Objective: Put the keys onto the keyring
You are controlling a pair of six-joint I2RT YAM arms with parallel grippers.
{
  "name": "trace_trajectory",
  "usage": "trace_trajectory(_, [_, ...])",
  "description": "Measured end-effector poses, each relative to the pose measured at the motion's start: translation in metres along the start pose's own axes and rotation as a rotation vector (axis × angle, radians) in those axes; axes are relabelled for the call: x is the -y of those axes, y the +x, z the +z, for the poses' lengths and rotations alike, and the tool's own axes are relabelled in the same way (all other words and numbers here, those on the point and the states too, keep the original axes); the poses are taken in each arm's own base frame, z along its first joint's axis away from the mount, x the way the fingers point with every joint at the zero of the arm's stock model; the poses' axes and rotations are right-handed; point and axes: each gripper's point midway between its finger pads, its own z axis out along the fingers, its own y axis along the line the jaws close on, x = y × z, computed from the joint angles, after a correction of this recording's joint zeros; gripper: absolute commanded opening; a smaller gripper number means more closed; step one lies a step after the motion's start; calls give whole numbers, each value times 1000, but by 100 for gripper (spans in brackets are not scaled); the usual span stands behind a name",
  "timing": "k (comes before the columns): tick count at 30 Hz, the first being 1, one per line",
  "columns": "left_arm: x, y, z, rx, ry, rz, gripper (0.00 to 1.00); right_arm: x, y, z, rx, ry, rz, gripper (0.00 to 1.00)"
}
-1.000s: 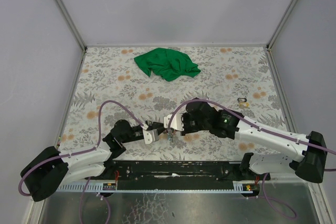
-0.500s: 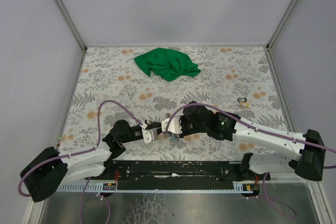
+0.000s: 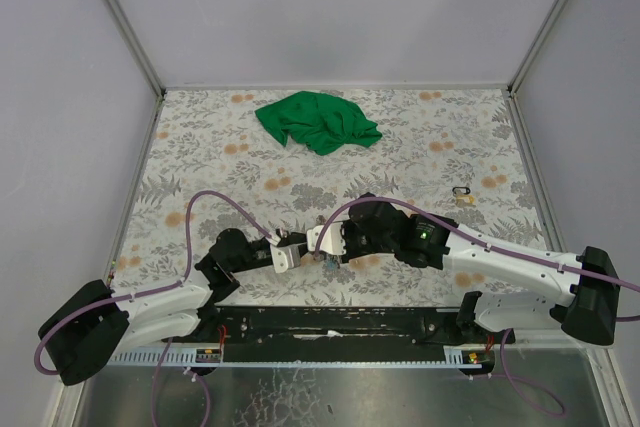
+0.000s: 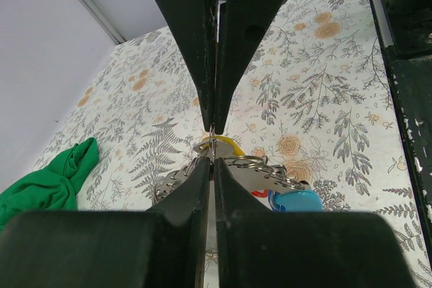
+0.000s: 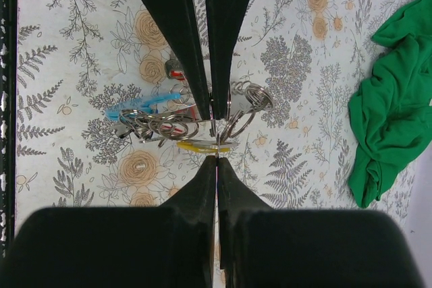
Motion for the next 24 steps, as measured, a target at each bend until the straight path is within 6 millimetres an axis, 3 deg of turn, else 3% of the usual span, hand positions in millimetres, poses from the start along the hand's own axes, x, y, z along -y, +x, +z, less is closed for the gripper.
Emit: trace_trajectory(24, [-4, -1, -1, -2, -22, 4, 0, -1, 4, -1, -7, 13, 5, 0])
